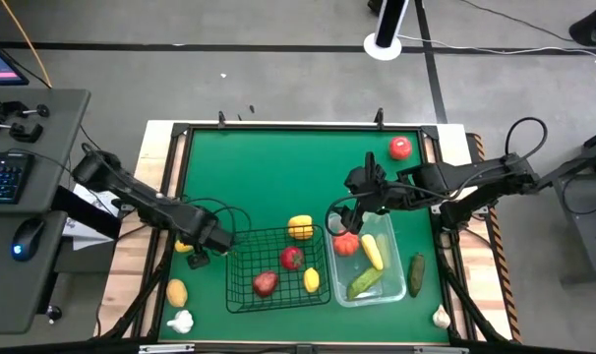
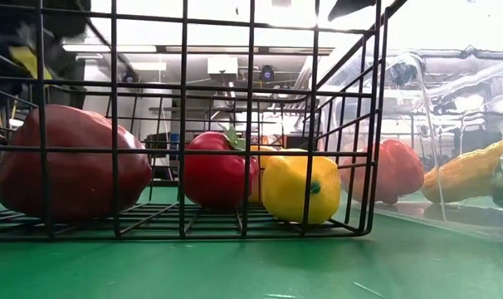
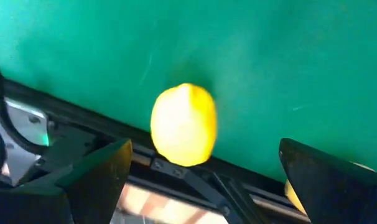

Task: Sort produce into baskets
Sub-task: Put the top lemon into the wire basket

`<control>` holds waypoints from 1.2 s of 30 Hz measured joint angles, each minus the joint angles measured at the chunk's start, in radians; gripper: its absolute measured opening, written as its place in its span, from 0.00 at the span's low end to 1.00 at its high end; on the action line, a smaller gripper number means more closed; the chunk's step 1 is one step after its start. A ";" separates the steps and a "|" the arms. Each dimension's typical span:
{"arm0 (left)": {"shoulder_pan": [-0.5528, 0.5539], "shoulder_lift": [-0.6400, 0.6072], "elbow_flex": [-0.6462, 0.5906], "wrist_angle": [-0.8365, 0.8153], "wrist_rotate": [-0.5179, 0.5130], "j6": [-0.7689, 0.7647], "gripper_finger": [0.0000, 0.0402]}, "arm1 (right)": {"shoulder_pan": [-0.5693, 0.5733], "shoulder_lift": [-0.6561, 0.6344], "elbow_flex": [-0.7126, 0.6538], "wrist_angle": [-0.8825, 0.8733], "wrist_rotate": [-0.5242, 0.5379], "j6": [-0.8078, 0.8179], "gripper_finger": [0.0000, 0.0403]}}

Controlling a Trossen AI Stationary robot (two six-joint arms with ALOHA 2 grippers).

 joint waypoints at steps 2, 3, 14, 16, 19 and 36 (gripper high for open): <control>-0.051 -0.063 0.006 -0.003 -0.019 -0.042 0.98 | 0.000 0.000 0.000 0.000 0.000 0.000 0.91; -0.081 -0.092 0.005 -0.012 -0.020 -0.067 0.98 | 0.000 0.000 0.000 0.000 0.000 0.001 0.91; -0.363 -0.167 -0.025 -0.055 -0.211 -0.197 0.98 | 0.000 0.000 0.000 0.015 0.015 0.026 0.91; -0.382 -0.153 -0.025 -0.064 -0.240 -0.218 0.98 | 0.000 0.000 0.000 0.018 0.018 0.039 0.91; -0.399 -0.104 -0.025 -0.063 -0.244 -0.230 0.98 | 0.000 0.000 0.000 0.018 0.023 0.044 0.91; -0.422 0.271 -0.025 -0.063 -0.240 -0.225 0.94 | 0.000 0.000 0.000 0.019 0.040 0.086 0.91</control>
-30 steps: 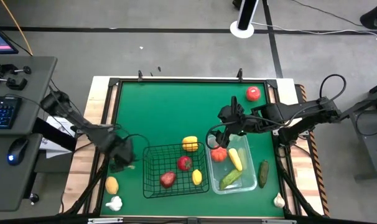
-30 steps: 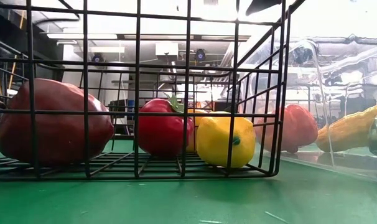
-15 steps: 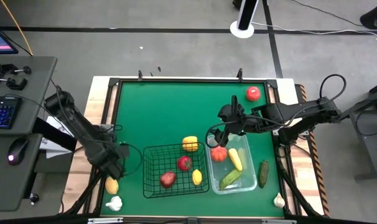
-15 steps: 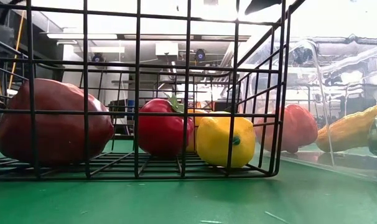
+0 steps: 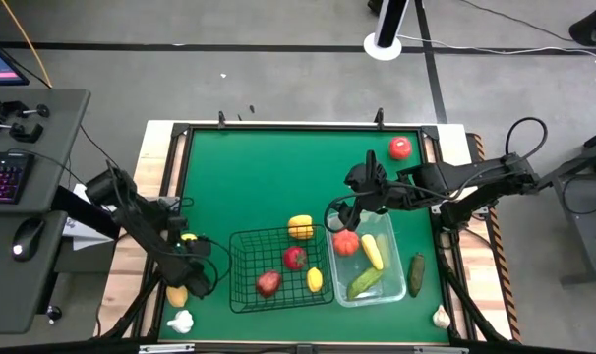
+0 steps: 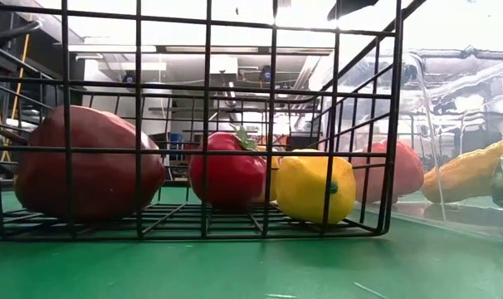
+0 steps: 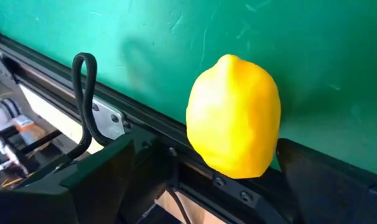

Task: Sort produce into baskets
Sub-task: Put the top lemon into the wire basket

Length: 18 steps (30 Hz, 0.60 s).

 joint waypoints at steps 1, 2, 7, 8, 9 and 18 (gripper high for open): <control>0.000 0.005 0.000 -0.001 -0.003 -0.006 0.94 | 0.000 0.000 0.000 0.000 0.000 0.005 0.91; 0.000 0.008 0.000 -0.003 -0.005 -0.008 0.93 | 0.000 0.000 0.000 0.000 0.000 0.008 0.91; -0.001 0.009 0.000 -0.002 -0.001 -0.007 0.79 | 0.000 0.000 0.000 0.000 0.000 0.009 0.91; -0.002 0.009 -0.001 0.005 0.001 -0.006 0.73 | 0.000 0.000 0.000 0.000 0.000 0.009 0.91; -0.003 0.006 -0.005 0.020 0.007 -0.001 0.66 | 0.000 0.000 0.000 0.000 0.000 0.009 0.91; -0.002 -0.090 -0.006 0.056 0.034 0.000 0.05 | 0.000 0.000 0.000 0.000 -0.001 0.005 0.91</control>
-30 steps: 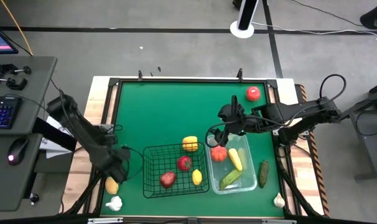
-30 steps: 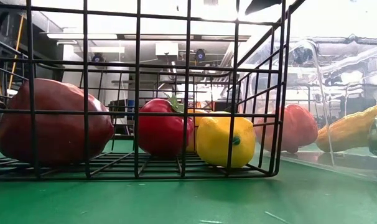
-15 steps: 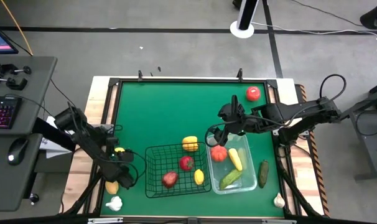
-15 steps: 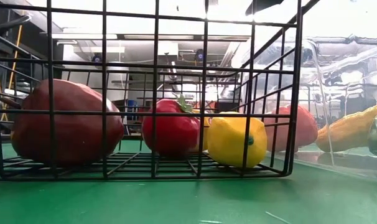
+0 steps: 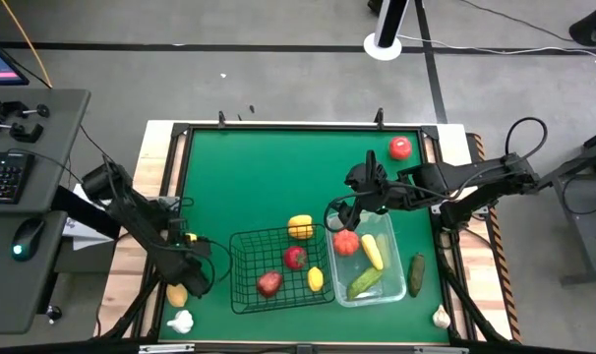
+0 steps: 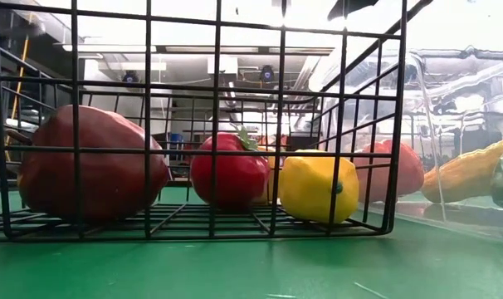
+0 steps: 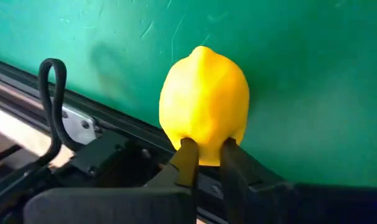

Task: Sort produce into baskets
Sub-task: Put the top lemon into the wire basket

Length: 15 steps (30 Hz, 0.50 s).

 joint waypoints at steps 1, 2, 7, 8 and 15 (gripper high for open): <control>0.000 -0.027 0.006 -0.005 0.001 -0.012 0.06 | 0.000 0.000 0.000 0.000 0.001 -0.001 0.91; 0.000 -0.055 0.015 -0.009 0.001 -0.023 0.08 | 0.000 0.000 0.000 0.000 0.002 -0.001 0.91; 0.000 -0.210 0.091 -0.012 -0.015 -0.063 0.03 | 0.000 0.000 0.000 0.000 0.005 -0.023 0.91; 0.000 -0.242 0.106 -0.012 -0.025 -0.073 0.02 | 0.000 0.000 0.000 0.000 0.005 -0.026 0.91; 0.008 -0.405 0.160 -0.015 -0.050 -0.116 0.00 | 0.000 0.000 0.000 0.000 0.005 -0.030 0.91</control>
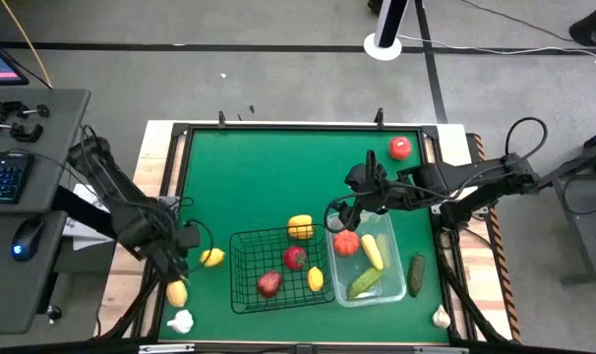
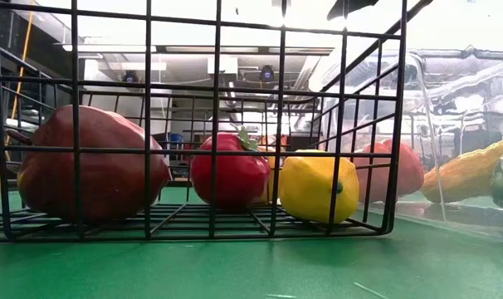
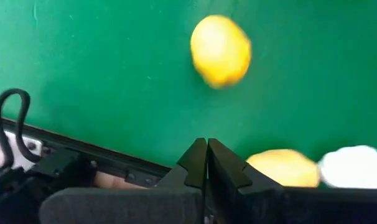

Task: Sort produce into baskets
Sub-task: Put the top lemon into the wire basket

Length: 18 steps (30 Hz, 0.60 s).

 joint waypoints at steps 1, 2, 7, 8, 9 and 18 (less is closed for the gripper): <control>0.003 -0.014 0.000 0.001 0.000 -0.014 0.00 | 0.000 0.000 0.000 0.000 0.000 0.000 0.91; 0.007 -0.027 0.000 0.004 0.001 -0.026 0.00 | 0.000 0.000 0.000 0.000 0.000 0.000 0.91; 0.023 -0.068 0.000 0.066 -0.015 -0.021 0.00 | 0.000 0.000 0.000 0.000 0.000 -0.003 0.91; 0.028 -0.071 0.000 0.090 -0.017 -0.008 0.00 | 0.000 0.000 0.000 0.000 0.000 -0.004 0.91; 0.033 -0.072 0.000 0.111 -0.018 0.003 0.00 | 0.000 0.000 0.000 0.000 0.000 -0.004 0.91; 0.074 -0.069 0.000 0.270 -0.015 0.042 0.00 | 0.000 0.000 0.000 0.000 0.000 -0.003 0.91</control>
